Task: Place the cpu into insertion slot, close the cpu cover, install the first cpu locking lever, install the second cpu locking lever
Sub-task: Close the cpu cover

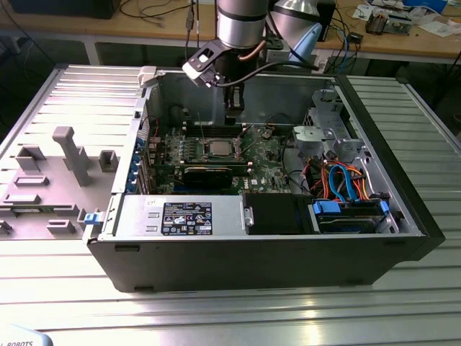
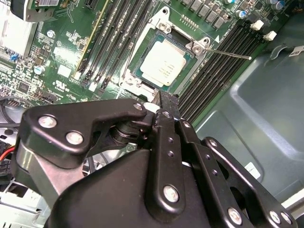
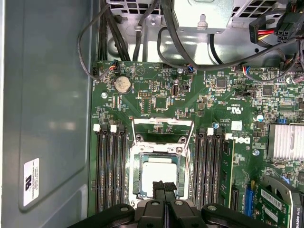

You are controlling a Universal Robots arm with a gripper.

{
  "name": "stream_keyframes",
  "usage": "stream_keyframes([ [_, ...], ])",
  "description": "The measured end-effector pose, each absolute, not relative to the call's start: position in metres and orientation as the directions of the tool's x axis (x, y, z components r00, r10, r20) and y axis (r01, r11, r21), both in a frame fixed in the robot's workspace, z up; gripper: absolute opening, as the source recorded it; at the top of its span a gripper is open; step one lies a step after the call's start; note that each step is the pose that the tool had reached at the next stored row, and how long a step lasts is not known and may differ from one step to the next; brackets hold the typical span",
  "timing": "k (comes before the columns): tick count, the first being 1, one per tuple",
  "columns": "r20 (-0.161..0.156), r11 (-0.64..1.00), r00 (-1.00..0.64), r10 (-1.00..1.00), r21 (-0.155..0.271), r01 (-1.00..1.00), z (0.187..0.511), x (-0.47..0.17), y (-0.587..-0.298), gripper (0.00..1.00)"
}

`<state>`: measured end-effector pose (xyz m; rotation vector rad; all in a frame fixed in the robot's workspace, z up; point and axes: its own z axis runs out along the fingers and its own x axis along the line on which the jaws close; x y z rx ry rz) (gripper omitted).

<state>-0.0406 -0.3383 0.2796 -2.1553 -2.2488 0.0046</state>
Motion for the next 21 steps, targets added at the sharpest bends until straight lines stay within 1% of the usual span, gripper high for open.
stream_keyframes([
  [21,0.017,0.043,-0.042,0.999,-0.021,0.999,0.2796,-0.0347,-0.3383,0.11],
])
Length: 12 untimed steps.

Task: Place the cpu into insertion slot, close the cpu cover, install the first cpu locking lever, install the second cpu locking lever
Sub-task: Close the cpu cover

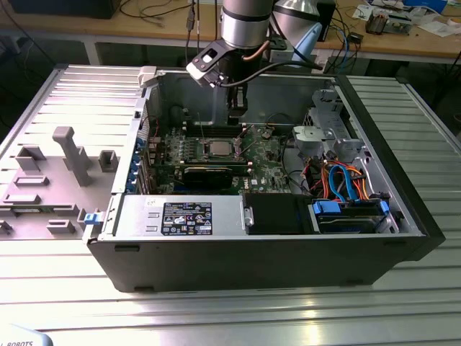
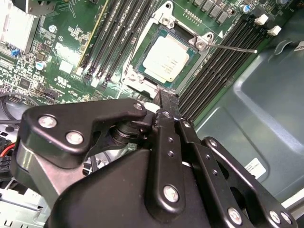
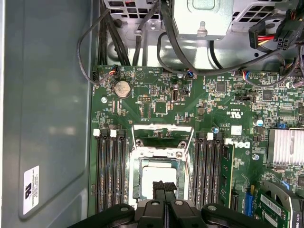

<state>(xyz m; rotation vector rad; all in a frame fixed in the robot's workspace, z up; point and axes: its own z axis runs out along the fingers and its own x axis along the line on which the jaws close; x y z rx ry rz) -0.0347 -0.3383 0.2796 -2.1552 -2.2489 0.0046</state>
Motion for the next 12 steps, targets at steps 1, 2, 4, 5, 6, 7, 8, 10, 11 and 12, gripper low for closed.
stream_keyframes([
  [1,0.017,0.042,-0.042,0.999,-0.021,0.999,0.2796,-0.0345,-0.3383,0.11],
  [2,0.017,0.043,-0.042,0.999,-0.021,0.999,0.2796,-0.0344,-0.3383,0.11],
  [4,0.017,0.043,-0.042,0.999,-0.021,0.999,0.2796,-0.0343,-0.3383,0.11],
  [5,0.017,0.043,-0.042,0.999,-0.021,0.999,0.2796,-0.0343,-0.3383,0.11],
  [6,0.017,0.043,-0.042,0.999,-0.021,0.999,0.2796,-0.0342,-0.3383,0.11],
  [7,0.017,0.043,-0.042,0.999,-0.021,0.999,0.2796,-0.034,-0.3383,0.11],
  [8,0.017,0.043,-0.042,0.999,-0.021,0.999,0.2796,-0.032,-0.3383,0.11],
  [10,0.017,0.043,-0.042,0.999,-0.021,0.999,0.2796,-0.0315,-0.3382,0.11],
  [11,0.017,0.043,-0.042,0.999,-0.021,0.999,0.2796,-0.0314,-0.3381,0.11],
  [12,0.017,0.043,-0.042,0.999,-0.021,0.999,0.2796,-0.0313,-0.338,0.11],
])
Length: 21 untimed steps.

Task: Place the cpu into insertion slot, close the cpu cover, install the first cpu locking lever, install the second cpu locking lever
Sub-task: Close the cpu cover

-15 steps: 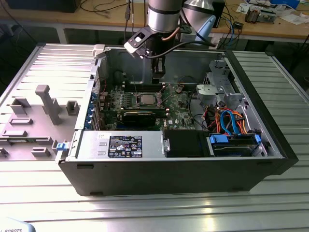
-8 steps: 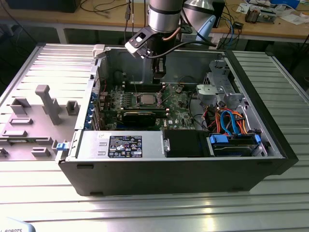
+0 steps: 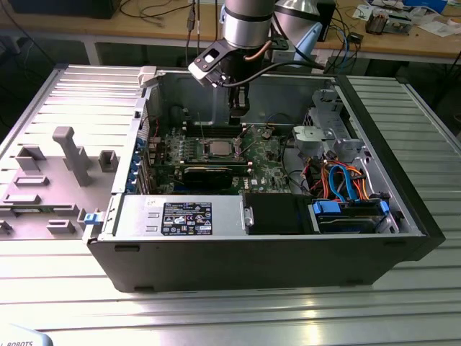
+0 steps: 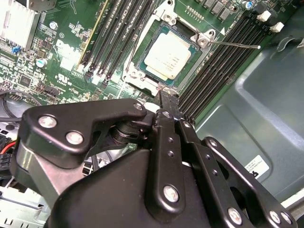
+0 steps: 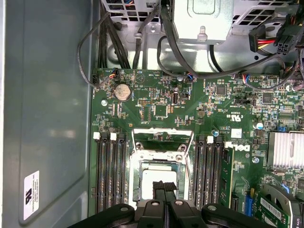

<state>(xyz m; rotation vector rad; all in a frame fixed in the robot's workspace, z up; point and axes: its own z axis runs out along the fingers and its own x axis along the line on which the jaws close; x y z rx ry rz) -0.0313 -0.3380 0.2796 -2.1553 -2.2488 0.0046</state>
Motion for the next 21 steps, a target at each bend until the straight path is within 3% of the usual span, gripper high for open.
stream_keyframes([
  [21,0.017,0.043,-0.042,0.999,-0.021,0.999,0.2796,-0.0221,-0.338,0.11],
])
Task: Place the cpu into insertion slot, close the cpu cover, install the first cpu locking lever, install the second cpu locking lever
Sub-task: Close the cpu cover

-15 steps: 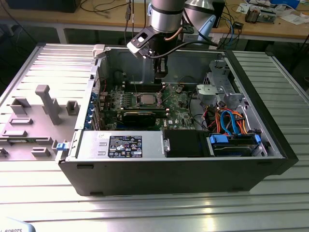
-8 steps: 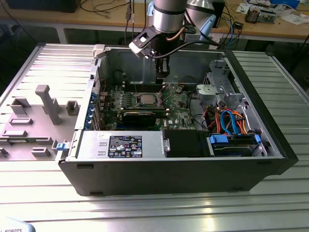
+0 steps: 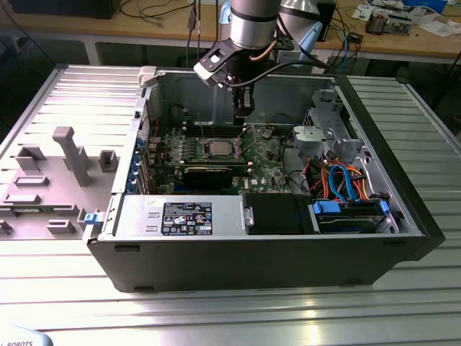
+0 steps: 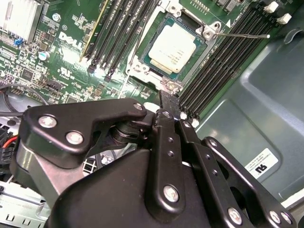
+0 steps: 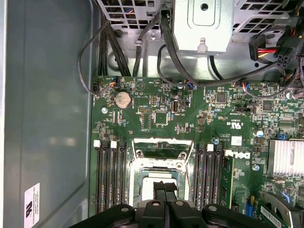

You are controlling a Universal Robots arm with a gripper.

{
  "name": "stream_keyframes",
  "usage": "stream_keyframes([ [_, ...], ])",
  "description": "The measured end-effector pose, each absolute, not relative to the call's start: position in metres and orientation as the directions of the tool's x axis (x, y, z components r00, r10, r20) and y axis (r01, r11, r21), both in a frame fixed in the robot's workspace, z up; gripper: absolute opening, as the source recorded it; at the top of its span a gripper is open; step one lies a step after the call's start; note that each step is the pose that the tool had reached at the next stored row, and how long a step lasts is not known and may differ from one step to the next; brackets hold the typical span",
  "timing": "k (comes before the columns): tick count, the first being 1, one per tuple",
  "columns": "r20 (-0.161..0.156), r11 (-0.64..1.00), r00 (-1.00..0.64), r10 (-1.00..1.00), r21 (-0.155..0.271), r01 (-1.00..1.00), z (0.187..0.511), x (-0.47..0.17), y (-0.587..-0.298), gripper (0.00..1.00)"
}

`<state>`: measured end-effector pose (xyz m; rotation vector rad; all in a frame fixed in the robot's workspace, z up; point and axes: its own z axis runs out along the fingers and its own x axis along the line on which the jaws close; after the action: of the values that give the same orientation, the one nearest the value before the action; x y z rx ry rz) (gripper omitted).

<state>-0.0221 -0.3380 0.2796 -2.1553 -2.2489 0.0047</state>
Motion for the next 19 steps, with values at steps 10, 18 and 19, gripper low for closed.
stream_keyframes([
  [10,0.017,0.043,-0.042,0.999,-0.021,0.999,0.2796,-0.0169,-0.338,0.11],
  [18,0.017,0.043,-0.042,0.999,-0.021,0.999,0.2796,-0.0141,-0.338,0.11],
  [19,0.017,0.043,-0.042,0.999,-0.021,0.999,0.2796,-0.0138,-0.338,0.11],
])
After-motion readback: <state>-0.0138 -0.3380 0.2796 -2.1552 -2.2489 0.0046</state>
